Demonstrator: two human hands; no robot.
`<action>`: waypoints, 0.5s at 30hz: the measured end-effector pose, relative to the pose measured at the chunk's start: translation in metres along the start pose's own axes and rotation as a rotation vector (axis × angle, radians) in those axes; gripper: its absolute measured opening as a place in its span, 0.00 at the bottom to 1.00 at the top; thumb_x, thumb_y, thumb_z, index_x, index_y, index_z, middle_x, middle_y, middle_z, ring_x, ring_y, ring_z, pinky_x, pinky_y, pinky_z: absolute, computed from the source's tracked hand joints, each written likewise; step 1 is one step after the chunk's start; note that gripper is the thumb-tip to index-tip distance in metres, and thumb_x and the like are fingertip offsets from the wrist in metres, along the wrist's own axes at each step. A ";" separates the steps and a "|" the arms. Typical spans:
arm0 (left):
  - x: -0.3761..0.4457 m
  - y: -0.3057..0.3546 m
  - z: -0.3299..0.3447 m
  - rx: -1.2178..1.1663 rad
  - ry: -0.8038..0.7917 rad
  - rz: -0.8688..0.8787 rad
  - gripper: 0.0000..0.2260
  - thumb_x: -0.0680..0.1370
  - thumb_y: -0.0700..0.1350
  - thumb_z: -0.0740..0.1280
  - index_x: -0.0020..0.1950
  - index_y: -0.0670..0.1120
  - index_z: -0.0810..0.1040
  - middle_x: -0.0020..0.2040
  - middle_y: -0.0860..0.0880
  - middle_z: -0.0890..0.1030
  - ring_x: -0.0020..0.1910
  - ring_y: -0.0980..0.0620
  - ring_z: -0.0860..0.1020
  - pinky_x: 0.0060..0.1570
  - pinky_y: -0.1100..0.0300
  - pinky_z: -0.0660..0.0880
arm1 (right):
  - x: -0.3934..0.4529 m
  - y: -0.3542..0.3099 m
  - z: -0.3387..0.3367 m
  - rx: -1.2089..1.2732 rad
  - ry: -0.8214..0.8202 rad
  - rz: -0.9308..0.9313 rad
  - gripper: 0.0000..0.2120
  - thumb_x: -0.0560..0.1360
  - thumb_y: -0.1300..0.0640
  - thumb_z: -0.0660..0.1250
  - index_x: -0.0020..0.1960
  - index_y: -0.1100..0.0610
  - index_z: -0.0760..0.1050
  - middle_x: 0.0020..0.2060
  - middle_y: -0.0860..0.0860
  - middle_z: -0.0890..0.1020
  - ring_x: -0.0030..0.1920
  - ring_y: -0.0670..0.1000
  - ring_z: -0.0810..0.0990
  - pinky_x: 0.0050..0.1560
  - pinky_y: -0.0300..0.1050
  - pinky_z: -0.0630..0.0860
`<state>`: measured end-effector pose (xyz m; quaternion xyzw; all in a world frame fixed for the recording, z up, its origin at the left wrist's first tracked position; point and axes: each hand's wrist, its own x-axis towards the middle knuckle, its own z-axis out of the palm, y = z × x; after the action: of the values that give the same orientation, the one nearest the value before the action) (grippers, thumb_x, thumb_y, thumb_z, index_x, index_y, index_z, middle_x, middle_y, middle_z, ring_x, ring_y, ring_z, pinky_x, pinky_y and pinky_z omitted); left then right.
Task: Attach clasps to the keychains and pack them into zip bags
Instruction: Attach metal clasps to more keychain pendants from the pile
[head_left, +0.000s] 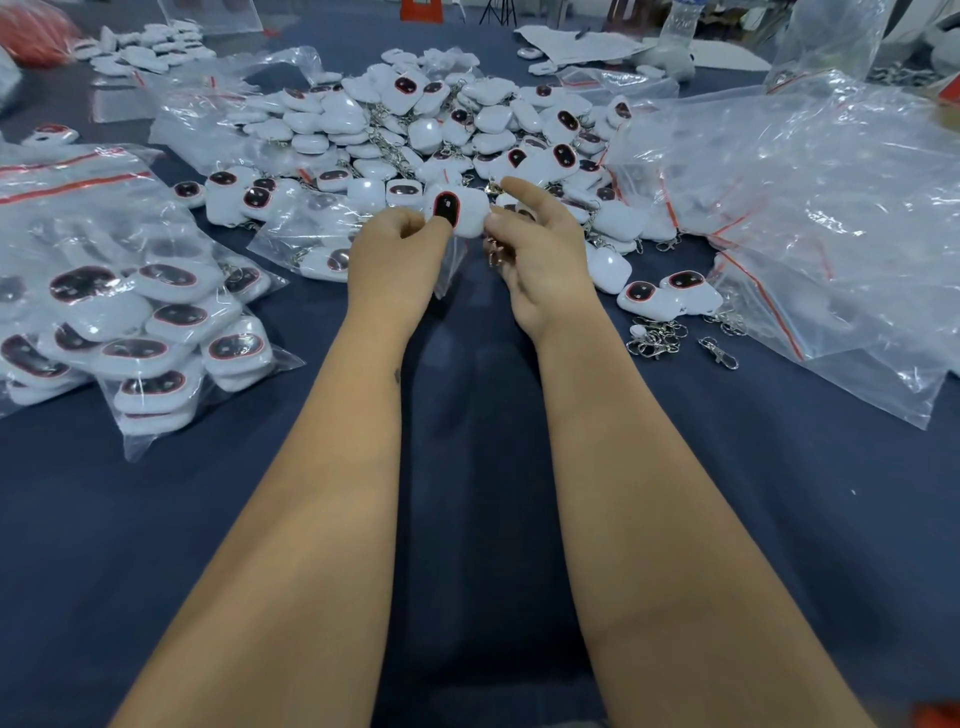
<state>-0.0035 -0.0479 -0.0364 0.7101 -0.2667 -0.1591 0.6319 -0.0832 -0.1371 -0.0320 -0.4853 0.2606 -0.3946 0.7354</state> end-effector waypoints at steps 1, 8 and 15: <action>0.000 0.000 0.001 0.014 -0.003 0.012 0.13 0.73 0.51 0.65 0.37 0.43 0.73 0.33 0.44 0.73 0.34 0.47 0.72 0.40 0.54 0.70 | 0.000 -0.001 0.000 0.050 0.004 0.010 0.15 0.76 0.72 0.63 0.58 0.58 0.74 0.40 0.53 0.79 0.38 0.48 0.78 0.39 0.38 0.77; 0.000 -0.001 -0.001 0.021 0.142 0.103 0.09 0.76 0.43 0.63 0.51 0.56 0.77 0.40 0.55 0.78 0.37 0.54 0.77 0.39 0.61 0.74 | -0.003 -0.002 0.002 0.110 0.021 0.017 0.15 0.75 0.73 0.65 0.59 0.62 0.74 0.34 0.52 0.80 0.32 0.48 0.75 0.36 0.37 0.75; 0.000 0.000 -0.004 0.140 0.291 0.169 0.15 0.75 0.42 0.65 0.61 0.52 0.76 0.41 0.59 0.75 0.37 0.64 0.74 0.38 0.72 0.69 | -0.001 0.001 0.003 0.014 0.055 -0.003 0.13 0.73 0.73 0.67 0.54 0.61 0.75 0.32 0.51 0.79 0.33 0.49 0.75 0.38 0.40 0.75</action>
<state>-0.0012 -0.0451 -0.0359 0.7430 -0.2418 0.0180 0.6239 -0.0808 -0.1343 -0.0320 -0.4695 0.2770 -0.4108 0.7308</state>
